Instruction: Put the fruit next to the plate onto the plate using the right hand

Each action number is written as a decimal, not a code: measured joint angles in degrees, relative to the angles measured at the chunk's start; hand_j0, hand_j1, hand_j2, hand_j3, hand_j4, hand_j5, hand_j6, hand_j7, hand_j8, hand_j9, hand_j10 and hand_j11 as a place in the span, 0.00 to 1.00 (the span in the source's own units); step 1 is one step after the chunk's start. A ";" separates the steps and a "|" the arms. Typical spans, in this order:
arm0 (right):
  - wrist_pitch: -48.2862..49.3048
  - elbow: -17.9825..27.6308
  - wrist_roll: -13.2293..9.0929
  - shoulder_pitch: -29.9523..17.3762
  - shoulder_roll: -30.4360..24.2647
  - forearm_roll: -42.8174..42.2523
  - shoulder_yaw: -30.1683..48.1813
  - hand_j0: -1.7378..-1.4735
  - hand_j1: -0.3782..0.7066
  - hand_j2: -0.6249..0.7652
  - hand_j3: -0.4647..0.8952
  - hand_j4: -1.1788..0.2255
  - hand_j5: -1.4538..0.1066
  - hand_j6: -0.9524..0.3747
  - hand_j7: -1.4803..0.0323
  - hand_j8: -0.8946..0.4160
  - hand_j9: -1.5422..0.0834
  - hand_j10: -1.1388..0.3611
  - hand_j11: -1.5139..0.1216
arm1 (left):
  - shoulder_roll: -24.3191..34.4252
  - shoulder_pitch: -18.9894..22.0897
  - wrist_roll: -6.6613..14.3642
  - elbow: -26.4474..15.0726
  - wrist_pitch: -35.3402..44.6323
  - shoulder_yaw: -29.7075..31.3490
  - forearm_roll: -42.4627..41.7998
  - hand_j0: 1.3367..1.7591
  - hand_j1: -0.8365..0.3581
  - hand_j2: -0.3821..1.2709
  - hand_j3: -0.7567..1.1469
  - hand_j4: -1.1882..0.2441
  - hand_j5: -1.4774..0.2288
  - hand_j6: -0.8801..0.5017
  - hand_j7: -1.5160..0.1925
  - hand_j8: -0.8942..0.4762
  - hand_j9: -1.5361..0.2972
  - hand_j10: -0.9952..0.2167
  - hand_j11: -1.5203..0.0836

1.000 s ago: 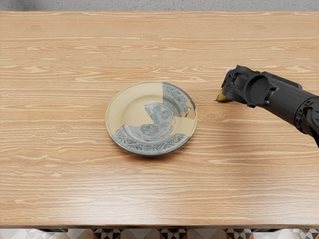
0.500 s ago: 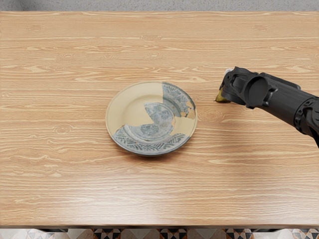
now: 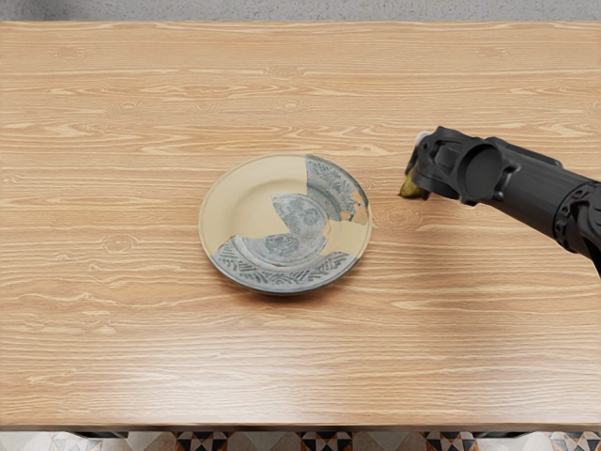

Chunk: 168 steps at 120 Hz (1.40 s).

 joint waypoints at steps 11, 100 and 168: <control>0.11 0.46 0.02 0.25 0.00 0.19 0.83 0.33 0.59 0.62 0.34 0.36 0.38 0.39 0.39 0.32 0.41 0.30 0.39 | 0.00 0.00 0.00 0.00 0.00 0.00 0.01 0.76 0.98 0.23 0.40 0.82 0.86 0.63 0.88 0.64 0.83 0.81 0.94; 2.65 0.89 0.04 5.60 0.00 0.58 6.35 0.32 0.55 0.68 0.34 0.31 0.29 0.35 0.33 0.30 0.33 0.26 0.31 | 0.00 0.09 0.00 0.00 0.00 -0.01 0.01 0.76 0.98 0.23 0.40 0.82 0.86 0.63 0.88 0.64 0.83 0.81 0.94; 2.78 9.54 0.05 11.10 0.00 1.10 15.54 0.31 0.56 0.69 0.34 0.31 0.28 0.36 0.32 0.32 0.32 0.26 0.30 | 0.00 0.53 0.00 0.00 0.00 -0.03 0.08 0.76 0.98 0.23 0.40 0.82 0.86 0.63 0.88 0.64 0.83 0.81 0.94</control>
